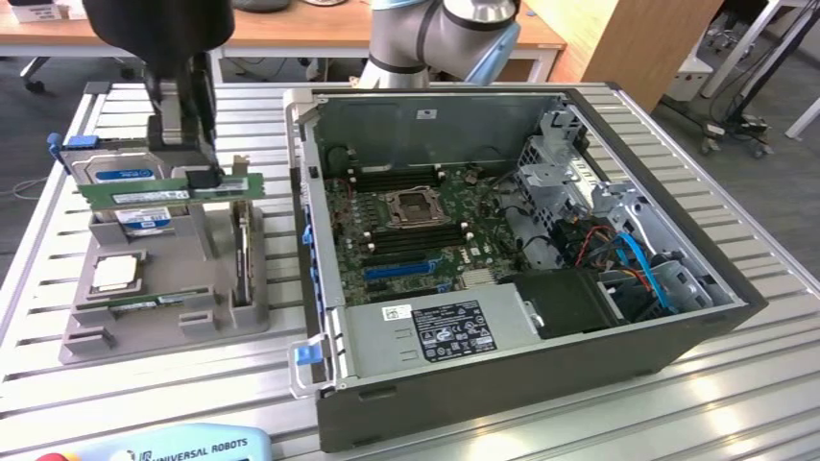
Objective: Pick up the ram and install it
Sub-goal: 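Pick up the ram and move it above insertion slot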
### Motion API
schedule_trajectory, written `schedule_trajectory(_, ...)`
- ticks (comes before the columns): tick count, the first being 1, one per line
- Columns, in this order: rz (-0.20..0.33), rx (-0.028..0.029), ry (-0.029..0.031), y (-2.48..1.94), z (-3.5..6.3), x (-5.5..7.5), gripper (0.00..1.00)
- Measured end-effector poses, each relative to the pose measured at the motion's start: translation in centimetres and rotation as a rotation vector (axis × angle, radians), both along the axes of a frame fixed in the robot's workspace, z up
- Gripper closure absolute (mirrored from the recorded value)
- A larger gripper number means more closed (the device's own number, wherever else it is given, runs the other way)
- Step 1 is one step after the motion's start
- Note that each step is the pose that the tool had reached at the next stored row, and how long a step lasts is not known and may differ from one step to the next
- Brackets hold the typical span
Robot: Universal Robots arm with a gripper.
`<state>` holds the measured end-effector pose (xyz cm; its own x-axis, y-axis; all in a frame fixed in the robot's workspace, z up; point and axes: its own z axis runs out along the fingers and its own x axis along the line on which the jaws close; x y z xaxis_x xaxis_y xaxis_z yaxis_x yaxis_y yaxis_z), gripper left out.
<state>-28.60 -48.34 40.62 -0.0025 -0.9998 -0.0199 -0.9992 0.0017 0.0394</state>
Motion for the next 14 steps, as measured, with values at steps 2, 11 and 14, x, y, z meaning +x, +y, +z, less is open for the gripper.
schedule_trajectory(2, 0.000, 0.0018, 0.0001, 0.00, 0.01, 0.6, 0.89)
schedule_trajectory(11, 0.000, 0.0065, 0.0001, 0.01, 0.01, 2.9, 0.89)
schedule_trajectory(14, 0.000, 0.0074, 0.0001, 0.00, 0.01, 3.8, 0.89)
